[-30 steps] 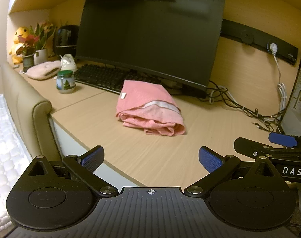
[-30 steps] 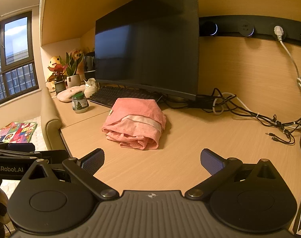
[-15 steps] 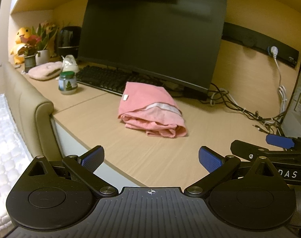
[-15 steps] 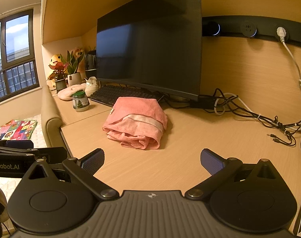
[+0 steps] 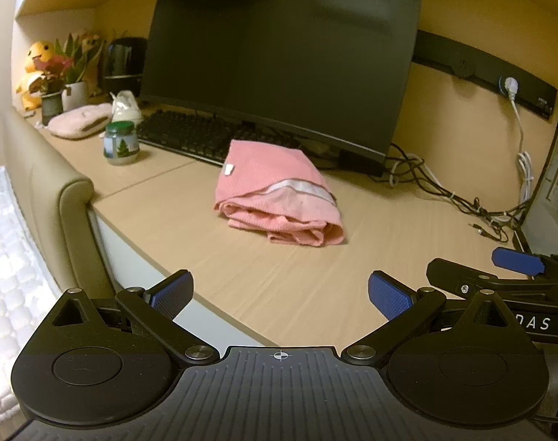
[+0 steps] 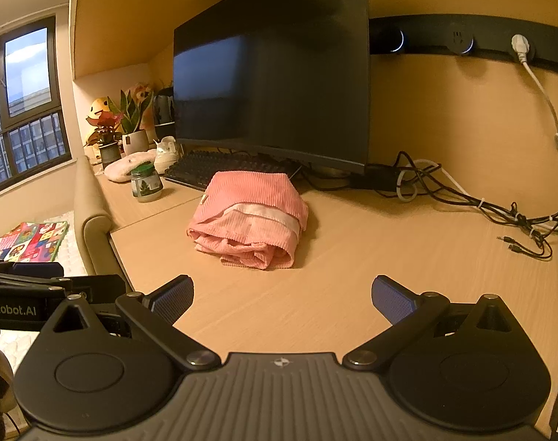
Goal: Fold clothes
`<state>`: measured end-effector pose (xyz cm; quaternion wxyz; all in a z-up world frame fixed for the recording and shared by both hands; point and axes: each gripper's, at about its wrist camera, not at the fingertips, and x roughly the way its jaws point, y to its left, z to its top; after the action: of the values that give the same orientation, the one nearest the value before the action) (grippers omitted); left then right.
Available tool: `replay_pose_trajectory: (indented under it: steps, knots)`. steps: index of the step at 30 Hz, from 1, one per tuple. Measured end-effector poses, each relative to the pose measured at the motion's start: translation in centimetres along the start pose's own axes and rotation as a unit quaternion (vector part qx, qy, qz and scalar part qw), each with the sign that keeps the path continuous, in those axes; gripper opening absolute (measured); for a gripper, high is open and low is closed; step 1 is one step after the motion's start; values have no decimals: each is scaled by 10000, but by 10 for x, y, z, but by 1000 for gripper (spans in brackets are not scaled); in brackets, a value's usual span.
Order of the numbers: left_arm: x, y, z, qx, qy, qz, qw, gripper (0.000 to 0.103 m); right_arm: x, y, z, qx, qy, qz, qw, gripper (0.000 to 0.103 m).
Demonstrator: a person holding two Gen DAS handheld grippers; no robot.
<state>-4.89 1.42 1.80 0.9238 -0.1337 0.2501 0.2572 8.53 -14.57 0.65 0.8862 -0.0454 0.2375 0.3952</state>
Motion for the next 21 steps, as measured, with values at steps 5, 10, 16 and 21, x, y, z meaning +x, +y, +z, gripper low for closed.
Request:
replay_pose_trajectory:
  steps: [5,10,16,21]
  knots:
    - [2,-1,-1,63,65,60,9999,103,3,0,-1,29,57,2,10000,103]
    - [4,0,0,86,104,79,9999,103,6,0,-2,37,96,-10,9999,103]
    - [5,-3,0,144,97,47,9998,103,9,-1,-2,32,161,-22,9999,103]
    - [7,-3,3,193,-70,62,9998,103,9,-3,8,95,94,-47,9999,103]
